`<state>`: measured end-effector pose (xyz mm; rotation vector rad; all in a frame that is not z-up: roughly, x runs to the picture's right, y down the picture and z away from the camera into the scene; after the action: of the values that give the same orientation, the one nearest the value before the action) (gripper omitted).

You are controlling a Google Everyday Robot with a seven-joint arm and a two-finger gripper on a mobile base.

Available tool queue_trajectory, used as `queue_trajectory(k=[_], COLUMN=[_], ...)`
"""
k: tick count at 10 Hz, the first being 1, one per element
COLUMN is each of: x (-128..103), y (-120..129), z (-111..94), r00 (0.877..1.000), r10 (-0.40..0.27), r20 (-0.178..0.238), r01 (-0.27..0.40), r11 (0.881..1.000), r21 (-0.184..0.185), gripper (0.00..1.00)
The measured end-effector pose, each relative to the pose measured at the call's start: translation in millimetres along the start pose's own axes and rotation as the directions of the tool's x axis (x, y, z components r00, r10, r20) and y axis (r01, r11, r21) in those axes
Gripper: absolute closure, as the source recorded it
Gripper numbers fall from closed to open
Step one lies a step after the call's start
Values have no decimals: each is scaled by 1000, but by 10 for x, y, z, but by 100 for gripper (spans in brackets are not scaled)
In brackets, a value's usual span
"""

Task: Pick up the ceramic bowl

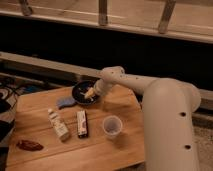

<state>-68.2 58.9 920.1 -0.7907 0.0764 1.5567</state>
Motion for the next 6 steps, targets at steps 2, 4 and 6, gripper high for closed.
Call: queue_trajectory(k=[2, 4, 6], x=[-67, -144, -145], y=[-52, -140, -154], z=[-21, -20, 8], r00=[999, 997, 997], r10=[34, 64, 68], r20=[31, 39, 31], r01=[-34, -62, -66], r11=[999, 997, 996], r21=[-22, -56, -59], gripper=[34, 21, 28])
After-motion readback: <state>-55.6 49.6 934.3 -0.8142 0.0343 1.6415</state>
